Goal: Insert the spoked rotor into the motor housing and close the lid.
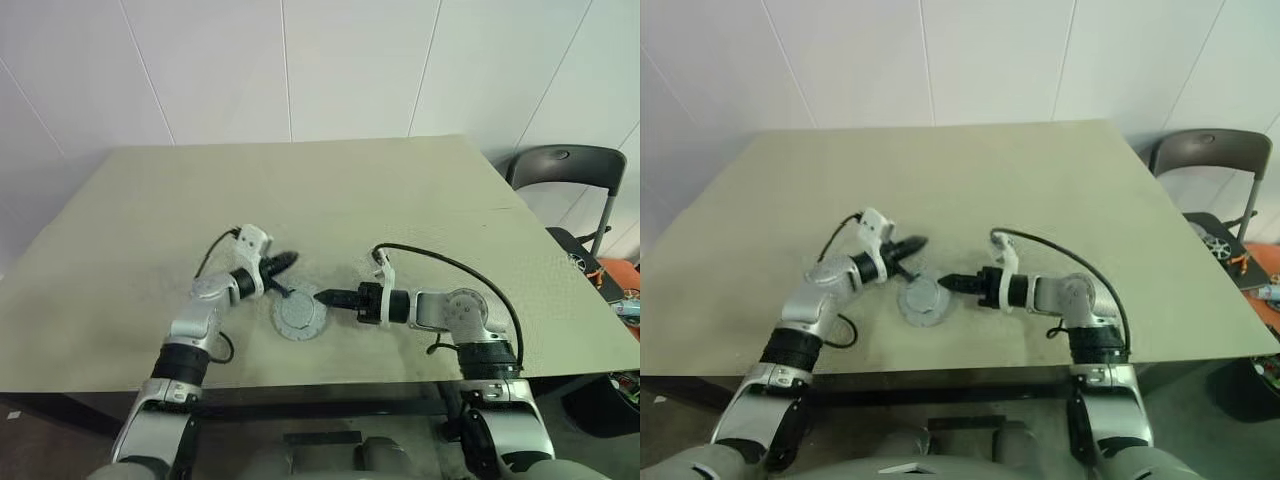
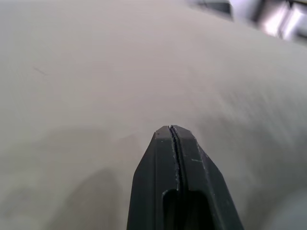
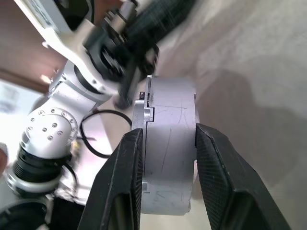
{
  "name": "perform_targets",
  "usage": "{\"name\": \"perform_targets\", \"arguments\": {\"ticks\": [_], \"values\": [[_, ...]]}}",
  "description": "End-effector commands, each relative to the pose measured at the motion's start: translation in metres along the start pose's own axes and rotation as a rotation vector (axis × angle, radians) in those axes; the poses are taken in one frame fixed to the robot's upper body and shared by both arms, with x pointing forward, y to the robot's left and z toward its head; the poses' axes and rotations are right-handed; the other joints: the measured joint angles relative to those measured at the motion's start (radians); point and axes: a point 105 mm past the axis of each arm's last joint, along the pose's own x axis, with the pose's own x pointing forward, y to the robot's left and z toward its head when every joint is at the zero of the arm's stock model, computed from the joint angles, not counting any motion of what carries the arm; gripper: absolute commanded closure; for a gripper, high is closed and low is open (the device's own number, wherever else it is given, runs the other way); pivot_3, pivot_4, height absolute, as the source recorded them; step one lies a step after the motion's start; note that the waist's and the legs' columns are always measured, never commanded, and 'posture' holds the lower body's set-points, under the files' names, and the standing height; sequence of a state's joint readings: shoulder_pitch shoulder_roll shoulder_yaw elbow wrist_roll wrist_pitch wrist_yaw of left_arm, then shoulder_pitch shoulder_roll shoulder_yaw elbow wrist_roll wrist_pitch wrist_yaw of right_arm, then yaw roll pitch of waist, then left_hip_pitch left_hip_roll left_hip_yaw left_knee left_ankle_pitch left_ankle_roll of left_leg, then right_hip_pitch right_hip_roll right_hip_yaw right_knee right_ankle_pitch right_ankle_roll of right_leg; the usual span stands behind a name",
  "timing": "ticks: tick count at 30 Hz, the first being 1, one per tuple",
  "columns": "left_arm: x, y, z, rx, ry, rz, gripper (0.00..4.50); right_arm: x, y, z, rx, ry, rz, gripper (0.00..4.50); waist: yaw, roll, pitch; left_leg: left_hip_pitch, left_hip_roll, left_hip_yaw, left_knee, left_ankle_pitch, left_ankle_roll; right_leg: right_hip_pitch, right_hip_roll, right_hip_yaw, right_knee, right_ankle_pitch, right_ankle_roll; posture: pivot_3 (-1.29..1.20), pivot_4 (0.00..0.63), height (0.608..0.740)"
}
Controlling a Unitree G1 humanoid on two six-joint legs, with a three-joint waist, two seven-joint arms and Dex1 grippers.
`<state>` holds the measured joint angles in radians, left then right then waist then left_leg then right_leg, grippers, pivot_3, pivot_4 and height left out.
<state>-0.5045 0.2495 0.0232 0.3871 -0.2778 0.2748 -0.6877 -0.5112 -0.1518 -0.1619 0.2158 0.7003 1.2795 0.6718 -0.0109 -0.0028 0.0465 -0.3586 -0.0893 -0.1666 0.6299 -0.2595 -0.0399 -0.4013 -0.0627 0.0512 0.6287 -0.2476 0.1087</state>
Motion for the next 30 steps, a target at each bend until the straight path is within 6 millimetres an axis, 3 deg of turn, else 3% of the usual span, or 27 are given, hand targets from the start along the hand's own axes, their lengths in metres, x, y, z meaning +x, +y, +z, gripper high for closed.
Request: {"name": "perform_targets", "arguments": {"ticks": [1, 7, 11, 18, 22, 26, 30], "values": [[-0.003, 0.002, 0.016, -0.029, -0.061, -0.001, 4.50, -0.001, 0.022, 0.029, -0.016, -0.136, 0.101, 3.08, -0.001, 0.000, 0.000, 0.000, 0.000, 0.000, -0.001, 0.000, 0.000, 0.000, 0.000, 0.000, 0.000, 0.000, 0.000, 0.00, 0.000, 0.740], [-0.004, -0.002, 0.011, -0.050, -0.055, -0.003, 4.50, 0.000, 0.024, 0.033, 0.002, -0.176, 0.115, 3.08, -0.002, 0.000, 0.000, -0.003, -0.001, 0.000, -0.002, 0.000, 0.000, -0.004, 0.000, 0.001, 0.000, 0.000, 0.000, 0.00, 0.000, 0.740], [-0.004, 0.000, 0.023, -0.142, -0.126, -0.005, 4.50, -0.004, 0.023, 0.049, 0.053, -0.270, 0.126, 3.08, -0.002, 0.000, 0.000, -0.003, -0.001, 0.001, -0.001, 0.000, 0.000, -0.005, 0.000, 0.001, 0.001, 0.000, 0.000, 0.00, 0.000, 0.740], [-0.017, -0.011, 0.039, -0.338, -0.250, -0.132, 4.50, 0.004, 0.019, 0.054, 0.080, -0.334, 0.122, 3.08, -0.007, 0.000, 0.000, -0.003, -0.001, 0.001, -0.001, 0.000, 0.000, -0.004, 0.000, 0.001, 0.001, 0.000, 0.000, 0.00, 0.000, 0.740], [-0.027, -0.003, 0.048, -0.446, -0.338, -0.125, 3.59, 0.007, 0.022, 0.067, 0.075, -0.396, 0.142, 3.09, -0.008, 0.001, 0.000, -0.003, -0.001, 0.001, -0.001, 0.000, 0.000, -0.005, 0.000, 0.001, 0.001, 0.000, -0.001, 0.00, 0.000, 0.740], [-0.039, 0.010, 0.064, -0.580, -0.472, -0.118, 2.13, 0.008, 0.023, 0.069, 0.050, -0.395, 0.138, 3.09, -0.007, 0.001, 0.000, -0.003, 0.000, 0.001, 0.000, 0.000, 0.000, -0.004, 0.000, 0.001, 0.002, 0.000, -0.001, 0.00, 0.000, 0.740], [-0.048, 0.027, 0.064, -0.663, -0.529, -0.063, 0.75, 0.007, 0.024, 0.070, 0.049, -0.398, 0.151, 3.09, -0.007, 0.001, 0.000, -0.003, 0.000, 0.001, 0.000, 0.000, 0.000, -0.004, 0.000, 0.001, 0.001, 0.000, -0.001, 0.00, 0.000, 0.740]]}}
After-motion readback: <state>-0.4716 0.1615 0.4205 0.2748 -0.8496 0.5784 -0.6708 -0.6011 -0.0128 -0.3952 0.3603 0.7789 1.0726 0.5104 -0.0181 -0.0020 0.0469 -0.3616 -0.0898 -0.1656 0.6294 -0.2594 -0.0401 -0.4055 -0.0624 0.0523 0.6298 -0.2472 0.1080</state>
